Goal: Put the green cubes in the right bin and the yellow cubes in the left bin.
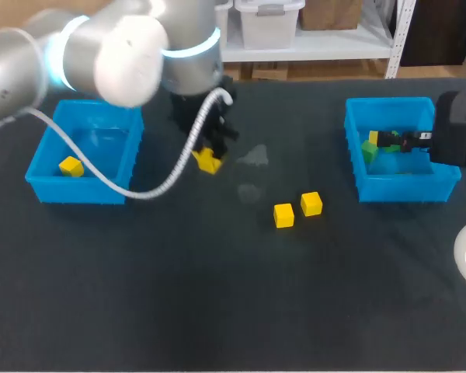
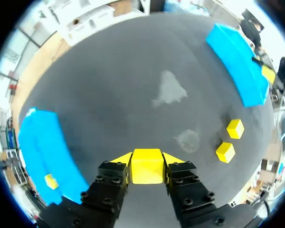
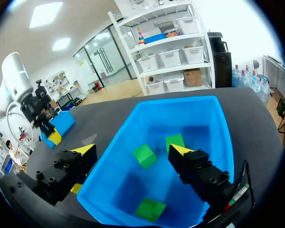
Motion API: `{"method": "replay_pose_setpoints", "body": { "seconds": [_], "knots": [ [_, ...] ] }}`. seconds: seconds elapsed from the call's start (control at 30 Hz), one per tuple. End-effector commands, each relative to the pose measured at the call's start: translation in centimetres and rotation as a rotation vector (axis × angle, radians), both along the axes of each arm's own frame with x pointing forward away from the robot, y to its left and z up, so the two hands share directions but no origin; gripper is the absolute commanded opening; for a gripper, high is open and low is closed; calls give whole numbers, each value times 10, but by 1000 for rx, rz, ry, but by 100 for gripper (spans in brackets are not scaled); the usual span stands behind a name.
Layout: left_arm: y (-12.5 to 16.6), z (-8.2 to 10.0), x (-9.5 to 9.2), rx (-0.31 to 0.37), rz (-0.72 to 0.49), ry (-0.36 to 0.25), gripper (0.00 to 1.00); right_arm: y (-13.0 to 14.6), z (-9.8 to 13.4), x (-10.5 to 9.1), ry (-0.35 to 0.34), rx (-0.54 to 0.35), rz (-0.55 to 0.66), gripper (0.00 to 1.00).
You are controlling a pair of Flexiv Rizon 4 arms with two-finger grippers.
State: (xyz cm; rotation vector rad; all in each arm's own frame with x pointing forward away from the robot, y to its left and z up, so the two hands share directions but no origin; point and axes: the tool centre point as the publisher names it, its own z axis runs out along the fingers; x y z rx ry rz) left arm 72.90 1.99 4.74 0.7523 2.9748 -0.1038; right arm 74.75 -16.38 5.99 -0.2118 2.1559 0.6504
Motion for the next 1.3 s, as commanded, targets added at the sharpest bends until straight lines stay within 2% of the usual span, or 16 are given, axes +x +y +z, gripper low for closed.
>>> {"method": "replay_pose_setpoints", "body": {
  "seconds": [0.03,0.17,0.27,0.33,0.4,0.53,0.57,0.6,0.7,0.87,1.0,1.1,1.3],
  "knots": [
    [53,38,-8,-44,73,-119,0,-1,1,0,3,4,5,100],
    [100,52,0,-15,179,-156,0,-1,1,0,3,4,5,100],
    [131,56,1,-17,256,-167,0,-1,1,0,3,4,5,100],
    [148,57,-1,8,301,-187,0,-1,1,0,3,4,5,100],
    [163,55,-4,11,349,-189,0,-1,1,0,3,4,5,100],
    [182,39,-8,36,391,-139,0,-1,1,0,3,4,5,100],
    [183,35,-10,37,388,-121,31,-1,1,0,3,4,5,100],
    [183,33,-11,25,387,-111,100,-1,1,0,3,4,5,100],
    [178,34,-11,6,375,-105,100,-1,1,0,3,4,5,100],
    [156,48,-6,-77,330,-112,100,-1,1,0,3,4,5,100],
    [118,64,-8,-175,232,-95,100,-1,1,0,3,4,5,100],
    [82,72,-13,-189,138,-89,100,-1,1,0,3,4,5,100],
    [19,72,-36,-233,-24,-37,100,-1,1,0,3,4,5,100]
  ]
}}
